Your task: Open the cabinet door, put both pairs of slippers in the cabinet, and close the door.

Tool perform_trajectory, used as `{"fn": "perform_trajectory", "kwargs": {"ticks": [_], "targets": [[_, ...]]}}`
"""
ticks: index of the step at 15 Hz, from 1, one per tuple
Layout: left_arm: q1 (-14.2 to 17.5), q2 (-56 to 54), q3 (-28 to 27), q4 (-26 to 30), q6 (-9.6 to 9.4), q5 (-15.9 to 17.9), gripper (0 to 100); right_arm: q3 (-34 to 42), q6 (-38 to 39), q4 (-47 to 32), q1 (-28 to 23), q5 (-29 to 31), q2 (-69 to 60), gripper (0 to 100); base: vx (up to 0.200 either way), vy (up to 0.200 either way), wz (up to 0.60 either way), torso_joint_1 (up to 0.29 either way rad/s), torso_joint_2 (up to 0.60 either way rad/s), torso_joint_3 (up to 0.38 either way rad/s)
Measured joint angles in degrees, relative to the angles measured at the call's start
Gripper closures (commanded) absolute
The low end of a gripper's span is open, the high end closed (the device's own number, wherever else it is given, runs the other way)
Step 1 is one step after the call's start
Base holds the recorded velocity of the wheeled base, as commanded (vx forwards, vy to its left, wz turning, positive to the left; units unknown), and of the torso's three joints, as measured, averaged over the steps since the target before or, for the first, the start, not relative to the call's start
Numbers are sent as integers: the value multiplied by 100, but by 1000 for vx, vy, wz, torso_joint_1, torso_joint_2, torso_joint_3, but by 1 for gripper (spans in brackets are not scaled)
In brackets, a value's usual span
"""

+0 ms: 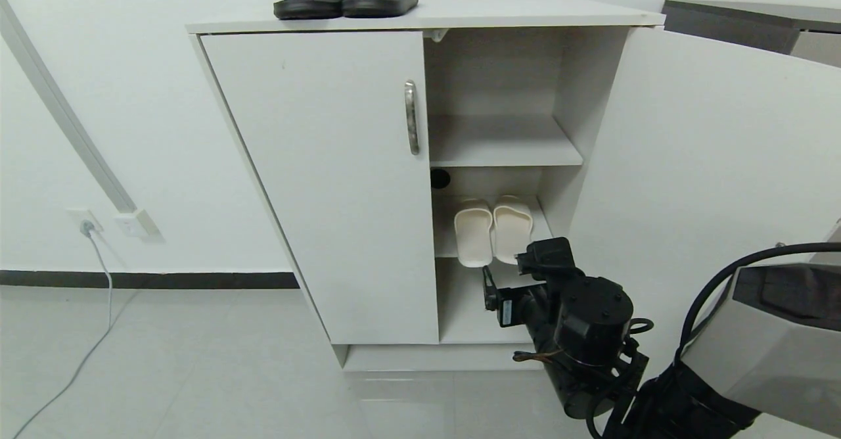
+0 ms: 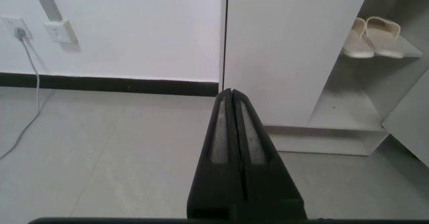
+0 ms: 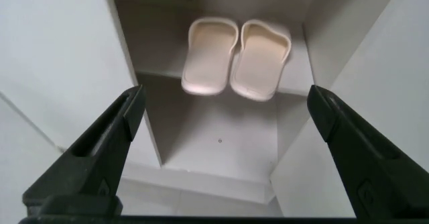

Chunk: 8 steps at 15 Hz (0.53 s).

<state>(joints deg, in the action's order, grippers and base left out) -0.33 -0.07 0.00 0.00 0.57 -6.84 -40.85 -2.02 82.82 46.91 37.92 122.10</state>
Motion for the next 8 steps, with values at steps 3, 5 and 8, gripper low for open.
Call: {"fn": "perform_trajectory", "kwargs": {"ticks": [3, 5, 8], "targets": [[-2, 0, 0, -2, 0, 2, 100, 50, 2, 0, 0, -5, 0, 0, 0, 200, 0, 7, 2, 2], [0, 0, 0, -2, 2, 0, 100, 91, -5, -16, -16, -22, 0, 0, 0, 200, 0, 5, 2, 5], [-2, 0, 0, 0, 2, 0, 100, 169, -5, 46, -16, -54, -5, 0, 0, 200, 0, 2, 1, 2]]}}
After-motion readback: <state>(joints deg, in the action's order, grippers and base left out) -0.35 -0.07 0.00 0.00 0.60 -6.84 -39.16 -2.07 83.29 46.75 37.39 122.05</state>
